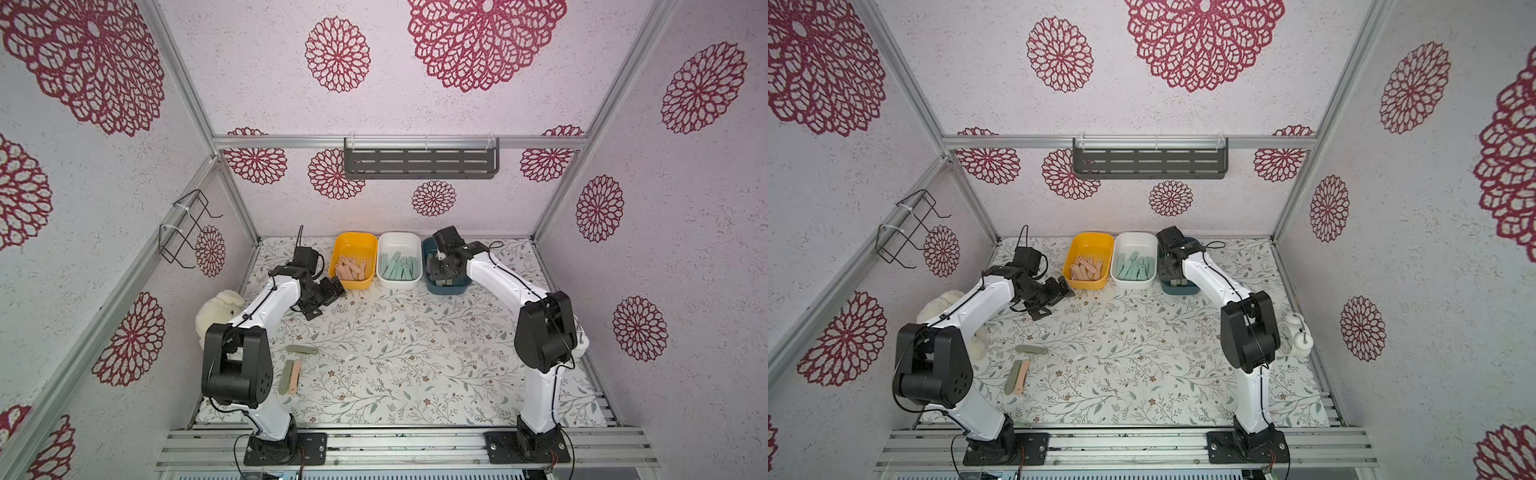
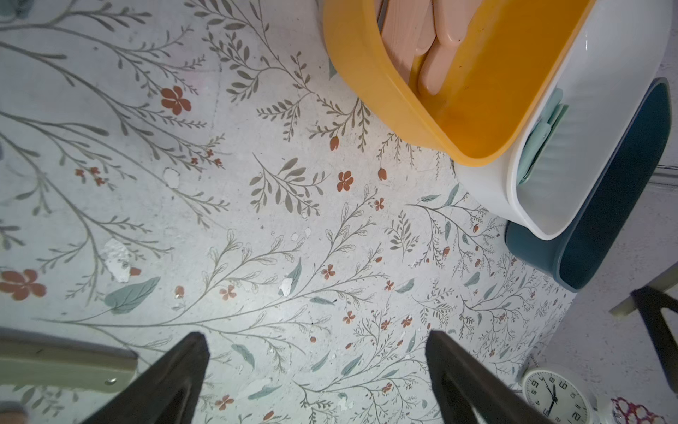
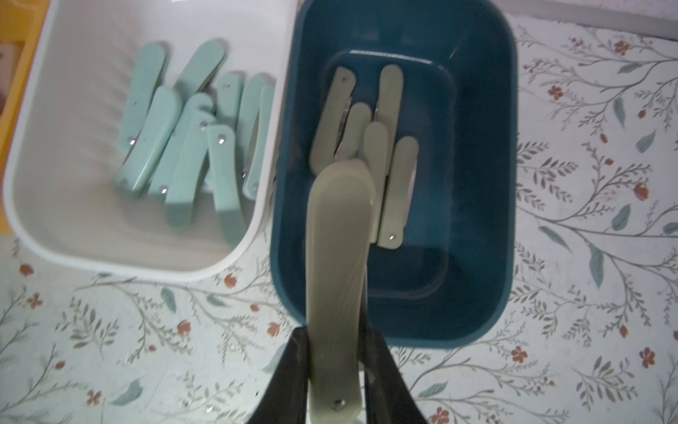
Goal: Place the fruit knives into the storage box by color
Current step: Place the fruit knife in the storage box, then pick up the fruit knife from the center of the board.
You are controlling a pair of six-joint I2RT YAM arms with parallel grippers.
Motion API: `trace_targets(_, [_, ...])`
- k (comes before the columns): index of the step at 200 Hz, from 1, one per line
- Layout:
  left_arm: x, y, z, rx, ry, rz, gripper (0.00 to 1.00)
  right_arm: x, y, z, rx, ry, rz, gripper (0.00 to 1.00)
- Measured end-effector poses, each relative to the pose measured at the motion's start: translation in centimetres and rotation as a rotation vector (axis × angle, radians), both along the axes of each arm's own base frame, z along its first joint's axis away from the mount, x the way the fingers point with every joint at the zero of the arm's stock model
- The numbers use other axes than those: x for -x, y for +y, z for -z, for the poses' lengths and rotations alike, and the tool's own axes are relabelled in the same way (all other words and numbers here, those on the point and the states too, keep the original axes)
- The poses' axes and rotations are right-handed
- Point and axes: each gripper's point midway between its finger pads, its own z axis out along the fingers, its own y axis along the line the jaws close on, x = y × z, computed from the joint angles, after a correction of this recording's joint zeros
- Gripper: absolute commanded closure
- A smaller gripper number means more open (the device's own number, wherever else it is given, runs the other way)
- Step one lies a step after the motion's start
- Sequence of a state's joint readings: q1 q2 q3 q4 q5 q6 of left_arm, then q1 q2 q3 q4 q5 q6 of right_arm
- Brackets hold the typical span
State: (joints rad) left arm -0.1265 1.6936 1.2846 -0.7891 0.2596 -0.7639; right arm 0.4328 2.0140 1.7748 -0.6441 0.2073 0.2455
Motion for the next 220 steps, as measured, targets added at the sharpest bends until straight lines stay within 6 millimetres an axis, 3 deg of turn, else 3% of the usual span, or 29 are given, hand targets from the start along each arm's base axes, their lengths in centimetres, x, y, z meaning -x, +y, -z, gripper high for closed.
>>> trace_targets(16, [-0.1,0.0,0.1,-0.003,0.006,0.0,0.03,-1.8,-0.9,0.8,-0.002,-0.004,0.012,0.84])
trace_targets(33, [0.0,0.2,0.1,-0.012,0.015,-0.004,0.03,-3.2,-1.5,2.4,0.0,0.01,0.016,0.74])
trace_targets(65, [0.9,1.0,0.5,-0.06,0.054,-0.022,0.03,-3.7,-1.8,5.2,0.018,0.054,-0.006,0.55])
trace_targets(96, [2.9,2.9,1.0,-0.138,0.108,-0.06,0.03,-3.5,-0.9,4.5,-0.017,0.037,-0.036,0.32])
trace_targets(130, [7.5,5.3,1.4,-0.194,0.175,-0.135,0.0,-0.3,-0.1,2.7,-0.044,0.023,-0.091,0.01])
trace_targets(173, [11.8,9.2,2.6,-0.251,0.229,-0.295,0.11,3.5,3.1,0.2,-0.099,-0.019,-0.202,0.01])
trace_targets(220, [12.1,11.1,5.5,-0.277,0.306,-0.371,0.21,7.8,9.0,1.7,-0.156,0.031,-0.367,0.01])
